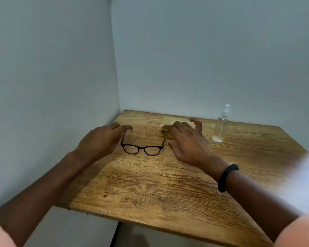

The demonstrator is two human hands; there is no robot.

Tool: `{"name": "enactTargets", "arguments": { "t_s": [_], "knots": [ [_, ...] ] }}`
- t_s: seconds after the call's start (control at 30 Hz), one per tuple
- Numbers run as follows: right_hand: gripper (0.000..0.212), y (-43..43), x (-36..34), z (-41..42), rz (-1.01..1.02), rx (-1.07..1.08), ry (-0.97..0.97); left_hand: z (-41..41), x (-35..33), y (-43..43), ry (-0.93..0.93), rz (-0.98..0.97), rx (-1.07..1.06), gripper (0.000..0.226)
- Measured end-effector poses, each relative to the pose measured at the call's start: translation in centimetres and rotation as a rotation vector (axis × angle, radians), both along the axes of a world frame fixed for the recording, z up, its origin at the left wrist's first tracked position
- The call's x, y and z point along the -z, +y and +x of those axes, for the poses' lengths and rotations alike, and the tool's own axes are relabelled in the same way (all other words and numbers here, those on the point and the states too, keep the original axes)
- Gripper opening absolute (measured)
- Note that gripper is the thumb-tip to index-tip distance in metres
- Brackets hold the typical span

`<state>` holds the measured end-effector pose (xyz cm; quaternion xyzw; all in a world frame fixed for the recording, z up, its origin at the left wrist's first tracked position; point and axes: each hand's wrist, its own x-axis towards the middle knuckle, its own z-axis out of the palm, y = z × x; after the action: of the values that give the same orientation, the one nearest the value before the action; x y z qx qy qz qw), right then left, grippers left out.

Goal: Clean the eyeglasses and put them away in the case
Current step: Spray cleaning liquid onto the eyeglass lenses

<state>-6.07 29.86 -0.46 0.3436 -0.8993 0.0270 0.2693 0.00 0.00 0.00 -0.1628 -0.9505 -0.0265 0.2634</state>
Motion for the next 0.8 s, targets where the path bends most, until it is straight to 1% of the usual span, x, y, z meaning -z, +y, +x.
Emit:
{"name": "enactTargets", "arguments": {
  "t_s": [0.1, 0.2, 0.27, 0.37, 0.5, 0.6, 0.7, 0.8],
  "knots": [
    [0.042, -0.3, 0.5, -0.2, 0.054, -0.048, -0.044, 0.0, 0.5, -0.3, -0.065, -0.021, -0.017, 0.054],
    [0.041, -0.7, 0.9, -0.3, 0.082, -0.068, -0.109, 0.0, 0.6, -0.8, -0.148, 0.007, -0.074, 0.056],
    [0.037, -0.9, 1.0, -0.4, 0.084, -0.069, -0.122, -0.2, 0.9, -1.4, -0.176, 0.047, -0.064, 0.054],
    [0.029, -1.2, 1.4, -0.6, 0.08, -0.071, -0.108, -0.1, 1.6, -1.3, -0.211, 0.073, 0.0, 0.044],
    [0.024, -1.2, 1.3, -0.7, 0.04, -0.086, -0.03, -0.3, 1.6, -0.8, -0.116, 0.1, 0.042, 0.035],
    [0.02, -1.2, 0.8, -0.4, -0.05, -0.112, 0.023, 0.1, 0.7, -0.5, -0.004, 0.099, 0.055, 0.03],
    [0.021, -1.0, 0.1, -0.1, -0.179, -0.157, 0.059, 0.9, -0.8, -0.5, 0.106, 0.116, 0.068, 0.03],
    [0.024, -0.3, -1.4, -0.2, -0.325, -0.17, 0.067, 1.4, -2.5, 0.1, 0.191, 0.194, 0.105, 0.029]
  ]
}}
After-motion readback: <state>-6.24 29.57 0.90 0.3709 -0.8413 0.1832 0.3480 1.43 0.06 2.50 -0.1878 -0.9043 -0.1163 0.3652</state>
